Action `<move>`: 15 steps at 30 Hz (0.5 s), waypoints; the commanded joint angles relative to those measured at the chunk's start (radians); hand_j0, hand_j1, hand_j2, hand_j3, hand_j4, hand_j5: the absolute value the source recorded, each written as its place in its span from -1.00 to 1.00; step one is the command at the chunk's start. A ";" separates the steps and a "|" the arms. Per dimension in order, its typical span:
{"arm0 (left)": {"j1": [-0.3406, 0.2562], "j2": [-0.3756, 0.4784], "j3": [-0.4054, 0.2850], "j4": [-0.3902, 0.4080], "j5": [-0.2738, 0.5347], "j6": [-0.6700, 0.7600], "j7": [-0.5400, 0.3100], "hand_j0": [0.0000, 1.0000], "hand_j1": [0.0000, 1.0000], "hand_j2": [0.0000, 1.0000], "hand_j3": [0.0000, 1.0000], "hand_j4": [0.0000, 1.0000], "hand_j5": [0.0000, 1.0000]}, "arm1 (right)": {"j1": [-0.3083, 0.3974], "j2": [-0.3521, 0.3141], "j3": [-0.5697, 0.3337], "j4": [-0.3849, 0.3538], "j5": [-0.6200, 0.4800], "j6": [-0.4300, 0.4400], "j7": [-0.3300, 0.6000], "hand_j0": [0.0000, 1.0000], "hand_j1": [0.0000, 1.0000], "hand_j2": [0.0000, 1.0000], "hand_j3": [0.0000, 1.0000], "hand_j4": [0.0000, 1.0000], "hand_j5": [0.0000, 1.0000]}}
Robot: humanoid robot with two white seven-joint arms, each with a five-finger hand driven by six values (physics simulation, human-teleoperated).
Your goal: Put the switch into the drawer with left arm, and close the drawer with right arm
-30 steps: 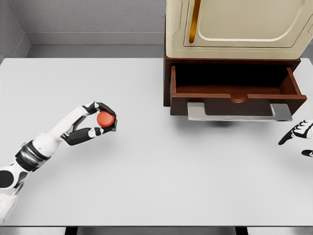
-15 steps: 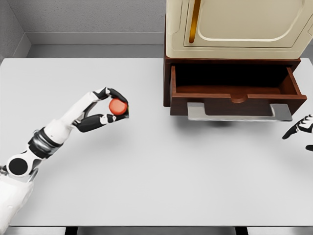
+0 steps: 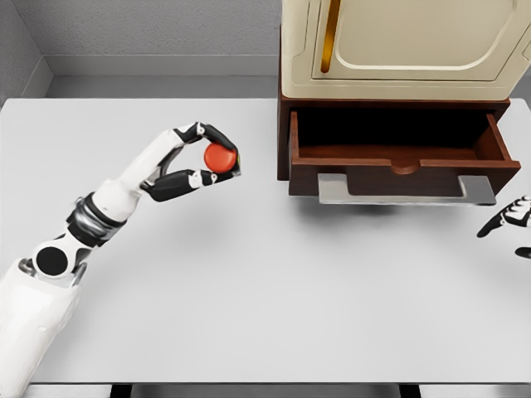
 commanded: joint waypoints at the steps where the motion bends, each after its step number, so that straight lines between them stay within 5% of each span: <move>1: -0.003 -0.026 0.000 0.001 -0.006 0.001 0.001 -0.17 -0.17 -0.17 -0.17 -0.17 -0.17 | 0.000 0.029 0.014 0.002 0.004 0.003 0.000 0.38 0.38 0.38 0.38 0.38 0.38; 15: -0.081 -0.107 0.000 0.001 -0.063 0.001 -0.001 -0.17 -0.17 -0.17 -0.17 -0.17 -0.17 | 0.008 0.023 0.028 0.000 -0.007 0.003 0.000 0.44 0.44 0.44 0.44 0.44 0.44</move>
